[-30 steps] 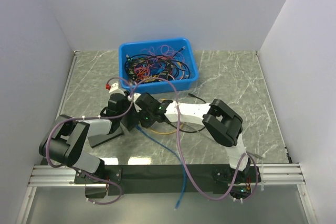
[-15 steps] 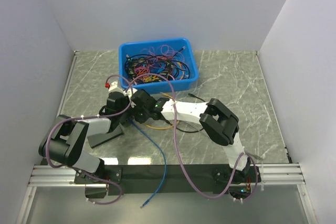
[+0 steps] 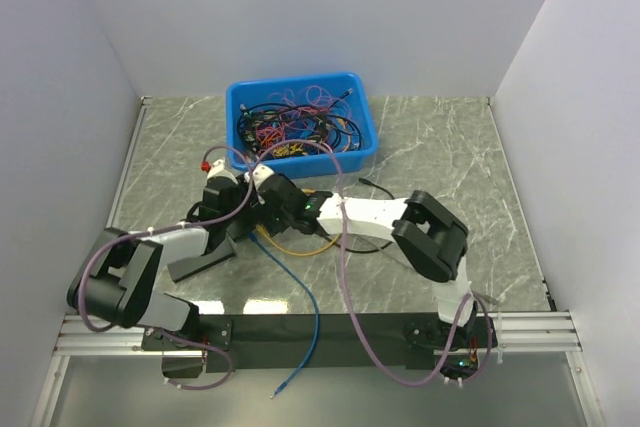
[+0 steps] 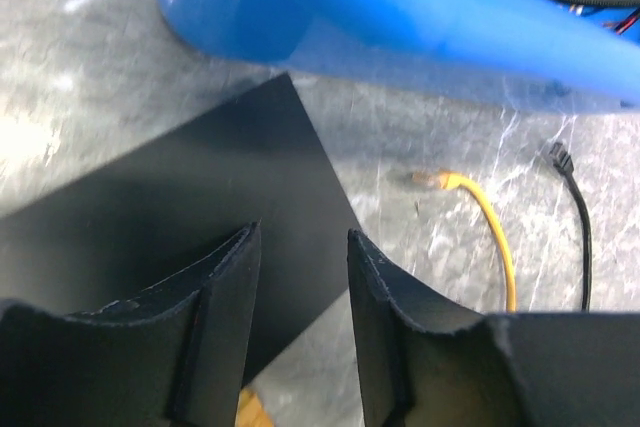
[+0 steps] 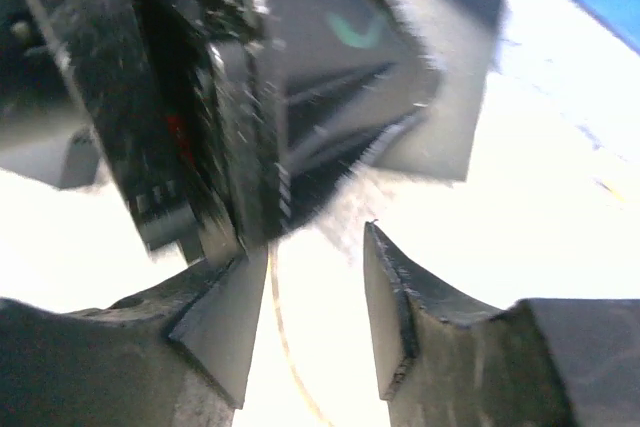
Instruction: Insert the plug into the switch port
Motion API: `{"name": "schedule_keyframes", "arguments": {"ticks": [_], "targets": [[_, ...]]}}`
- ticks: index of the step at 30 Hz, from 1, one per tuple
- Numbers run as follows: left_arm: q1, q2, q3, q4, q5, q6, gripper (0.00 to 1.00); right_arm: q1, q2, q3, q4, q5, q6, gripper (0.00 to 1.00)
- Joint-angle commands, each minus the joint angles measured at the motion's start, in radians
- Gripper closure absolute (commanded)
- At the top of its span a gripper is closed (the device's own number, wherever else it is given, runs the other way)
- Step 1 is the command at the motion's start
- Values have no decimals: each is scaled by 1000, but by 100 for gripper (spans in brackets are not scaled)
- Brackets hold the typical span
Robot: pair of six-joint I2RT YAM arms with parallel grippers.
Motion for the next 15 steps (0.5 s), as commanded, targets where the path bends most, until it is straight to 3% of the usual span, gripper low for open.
{"name": "schedule_keyframes", "arguments": {"ticks": [1, 8, 15], "targets": [[6, -83, 24, -122, 0, -4, 53, -2, -152, -24, 67, 38, 1, 49], [75, -282, 33, -269, -110, -8, 45, -2, -334, -95, 33, 78, 10, 47], [175, -322, 22, -332, -120, 0, 39, -33, -435, -187, -33, 184, 77, 46]]}}
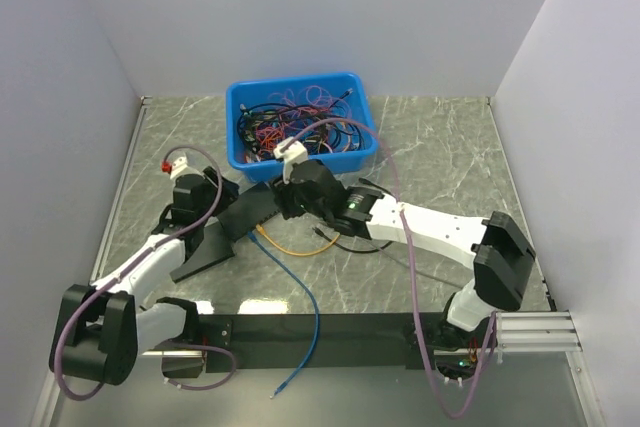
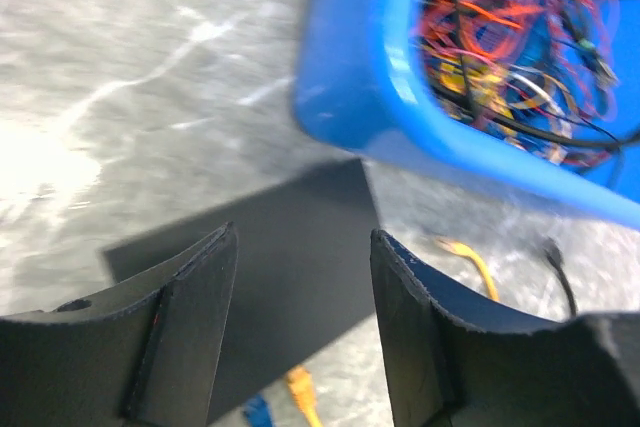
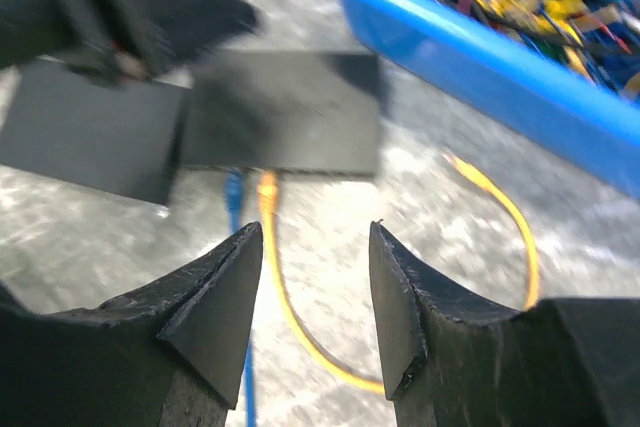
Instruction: Insert the plug into the switch port
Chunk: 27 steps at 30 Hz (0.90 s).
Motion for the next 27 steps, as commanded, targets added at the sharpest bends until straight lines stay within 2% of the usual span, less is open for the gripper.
{"name": "schedule_keyframes", "arguments": {"ticks": [1, 3, 12, 15, 19, 27], "targets": [[56, 7, 3, -41, -1, -7, 39, -38, -59, -56, -39, 79, 67, 46], [73, 27, -10, -18, 48, -16, 40, -87, -82, -92, -63, 87, 107, 46], [99, 121, -30, 47, 61, -38, 40, -266, -272, -251, -169, 144, 253, 46], [102, 167, -2, 48, 65, -39, 43, -317, -287, -293, -194, 125, 291, 46], [105, 193, 18, 46, 64, -55, 41, -381, -290, -343, -194, 73, 325, 46], [117, 268, 88, 5, 27, -56, 41, -401, -243, -373, -191, 45, 336, 48]]}}
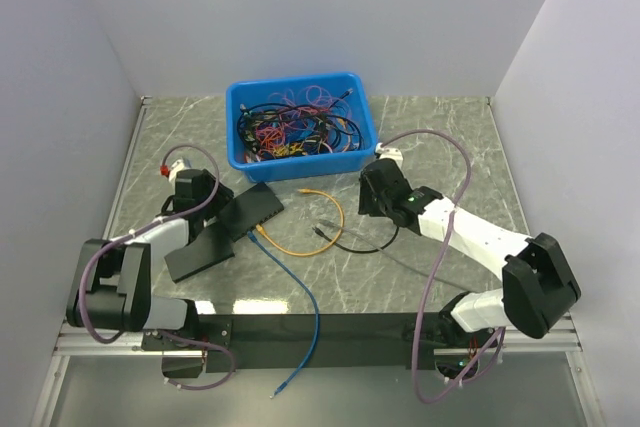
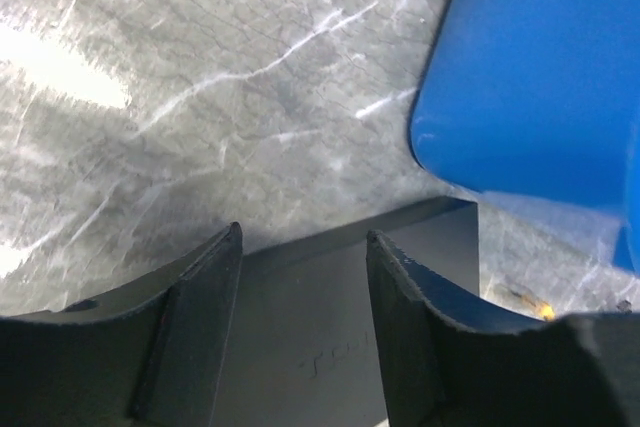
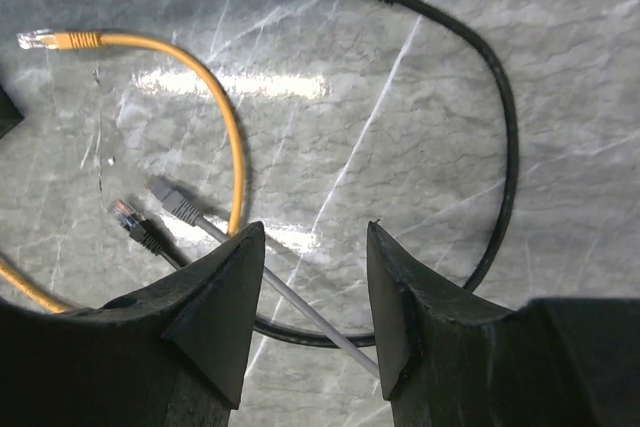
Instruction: Insert the plug into the switch port
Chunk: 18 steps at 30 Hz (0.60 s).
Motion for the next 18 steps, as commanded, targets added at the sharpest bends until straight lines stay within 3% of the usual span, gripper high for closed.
{"name": "schedule_keyframes", "arguments": {"ticks": [1, 12, 18], "targets": [[7, 44, 64, -30, 1, -2, 42, -5, 20, 11, 15, -24, 20, 48], [0, 84, -21, 81, 90, -39, 45, -4, 81, 3, 107, -310, -32, 51], [-4, 97, -27, 94, 105, -39, 46, 16, 162, 20, 117, -349, -38, 52]]}}
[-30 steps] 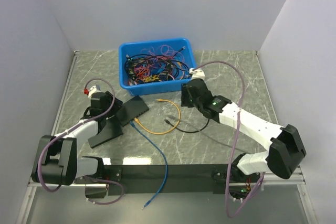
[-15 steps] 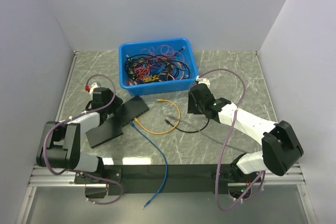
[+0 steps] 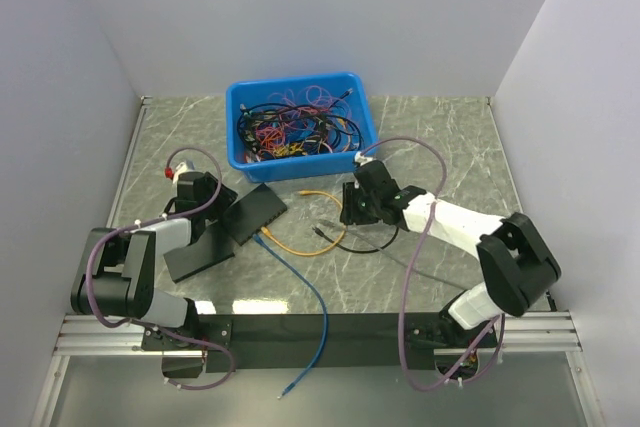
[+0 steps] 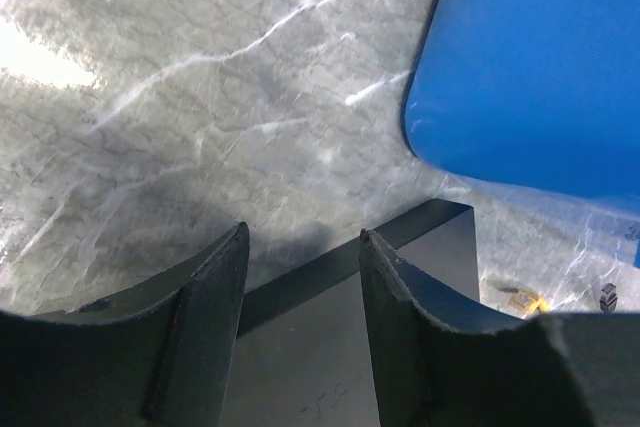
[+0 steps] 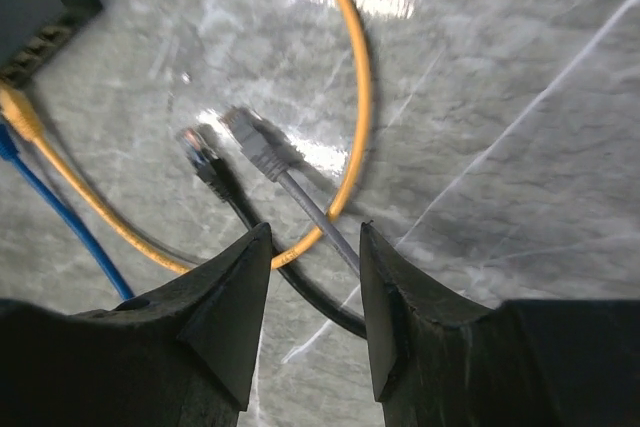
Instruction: Insert the plug into the switch port
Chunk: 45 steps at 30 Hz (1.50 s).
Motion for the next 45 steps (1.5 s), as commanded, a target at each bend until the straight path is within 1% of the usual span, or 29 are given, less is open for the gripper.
{"name": "schedule_keyframes", "arguments": {"ticks": [1, 11, 19, 28, 35, 38, 39, 41, 42, 44, 45], "targets": [[-9, 6, -21, 3, 39, -12, 46, 15, 54, 21, 34, -54, -17, 52], [-12, -16, -31, 10, 37, -7, 46, 52, 131, 52, 48, -53, -15, 53], [-12, -18, -36, 16, 39, -5, 47, 66, 186, 113, 26, -8, -31, 54], [-12, -14, -36, 21, 40, -1, 47, 95, 259, 176, 2, 8, -49, 53], [-12, -13, -36, 24, 40, -1, 48, 118, 284, 169, -5, 15, -51, 54], [-12, -10, -34, 26, 42, -1, 48, 126, 293, 164, -5, 16, -52, 65], [-12, -8, -34, 24, 44, 1, 48, 126, 298, 161, -3, 19, -51, 74], [-12, -10, -33, 26, 44, 1, 48, 127, 296, 153, 2, 25, -51, 83], [-12, -10, -34, 26, 44, 1, 48, 129, 293, 150, 5, 33, -51, 90], [-12, -13, -34, 27, 45, 1, 48, 127, 289, 152, 5, 35, -51, 95], [-12, -16, -37, 29, 48, 2, 49, 129, 281, 152, 5, 62, -52, 96]]}}
